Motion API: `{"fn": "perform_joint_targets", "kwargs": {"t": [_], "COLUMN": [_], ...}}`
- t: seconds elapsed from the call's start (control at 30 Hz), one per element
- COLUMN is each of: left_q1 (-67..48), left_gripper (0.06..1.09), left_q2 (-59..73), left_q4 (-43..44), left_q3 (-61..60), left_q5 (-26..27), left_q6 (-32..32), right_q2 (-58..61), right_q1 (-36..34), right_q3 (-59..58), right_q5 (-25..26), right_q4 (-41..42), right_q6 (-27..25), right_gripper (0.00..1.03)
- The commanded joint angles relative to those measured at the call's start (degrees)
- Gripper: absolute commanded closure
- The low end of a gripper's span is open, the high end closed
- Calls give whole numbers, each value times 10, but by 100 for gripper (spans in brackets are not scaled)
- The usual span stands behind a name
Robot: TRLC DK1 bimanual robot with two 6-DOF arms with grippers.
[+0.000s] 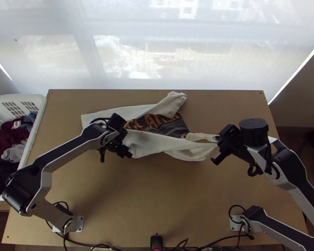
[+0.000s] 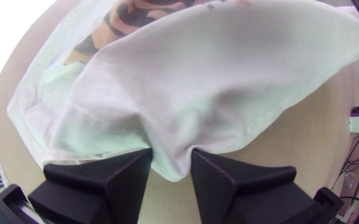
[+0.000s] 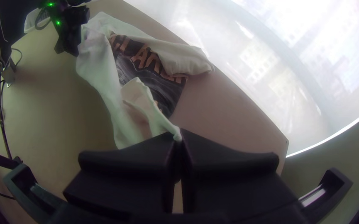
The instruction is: Fold the t-shirt
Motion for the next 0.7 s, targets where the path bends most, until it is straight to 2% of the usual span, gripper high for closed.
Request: {"fn": "perform_joint_targets", "kwargs": {"t": [0.0,0.03,0.07,0.47,0.67], "left_q1": [0,0,0,44,89], "left_gripper": [95,103,105,105,105], "left_q2": [-8,-11,-14,-155,-259], "left_q4": [4,4,2,-50,-68], "left_q3": [9,11,13,17,19], "left_q5": [6,6,6,-4,-4], "left_q6": [5,6,6,25,61], "right_q2": [0,-1,-2,-18,-18], "right_q1": [-1,-2,-2,-10,-16], "right_q3": [0,0,-1,8,57], "right_q5": [0,0,0,0,1], "right_q4": [2,2,2,2,5], "right_q6": [1,1,1,2,-6], "right_gripper": [100,100,100,100,100]}}
